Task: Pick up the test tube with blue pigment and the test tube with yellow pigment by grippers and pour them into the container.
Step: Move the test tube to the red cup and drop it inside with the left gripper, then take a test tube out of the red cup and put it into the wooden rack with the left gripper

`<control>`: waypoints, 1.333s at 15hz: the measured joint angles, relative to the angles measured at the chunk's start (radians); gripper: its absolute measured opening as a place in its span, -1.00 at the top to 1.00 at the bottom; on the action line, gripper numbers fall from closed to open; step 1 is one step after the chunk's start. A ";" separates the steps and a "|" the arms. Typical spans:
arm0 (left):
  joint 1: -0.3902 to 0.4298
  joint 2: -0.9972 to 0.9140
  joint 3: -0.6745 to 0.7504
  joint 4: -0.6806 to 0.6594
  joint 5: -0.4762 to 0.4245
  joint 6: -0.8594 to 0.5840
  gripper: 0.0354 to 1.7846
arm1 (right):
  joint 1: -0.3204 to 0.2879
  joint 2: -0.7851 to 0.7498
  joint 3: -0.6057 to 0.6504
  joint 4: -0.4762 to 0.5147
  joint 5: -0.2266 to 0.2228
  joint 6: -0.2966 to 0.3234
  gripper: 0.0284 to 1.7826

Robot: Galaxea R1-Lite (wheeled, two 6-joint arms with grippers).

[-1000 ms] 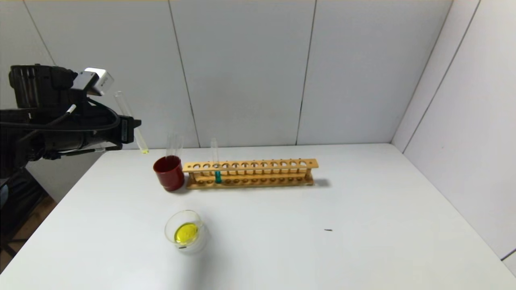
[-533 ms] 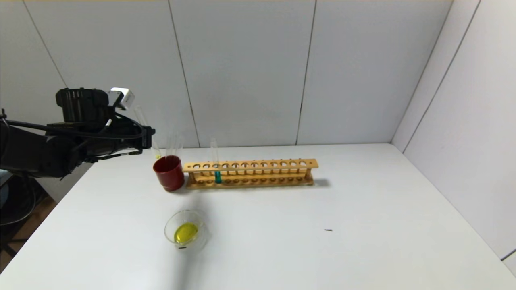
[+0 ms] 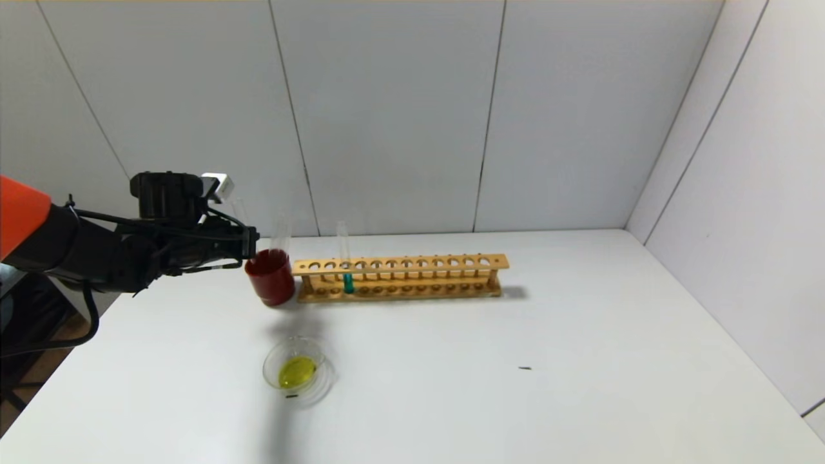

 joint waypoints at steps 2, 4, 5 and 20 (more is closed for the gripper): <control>0.000 0.017 0.003 0.000 0.000 -0.003 0.69 | 0.000 0.000 0.000 0.000 0.000 0.000 -0.96; -0.001 0.027 0.006 -0.013 -0.001 -0.002 0.69 | 0.000 0.000 0.000 0.000 0.000 0.000 -0.96; -0.001 0.031 0.008 -0.014 -0.002 0.000 0.69 | 0.000 0.000 0.000 0.000 0.000 0.000 -0.96; -0.010 -0.025 -0.005 -0.009 0.001 0.016 -0.80 | 0.000 0.000 0.000 0.000 0.000 0.000 -0.96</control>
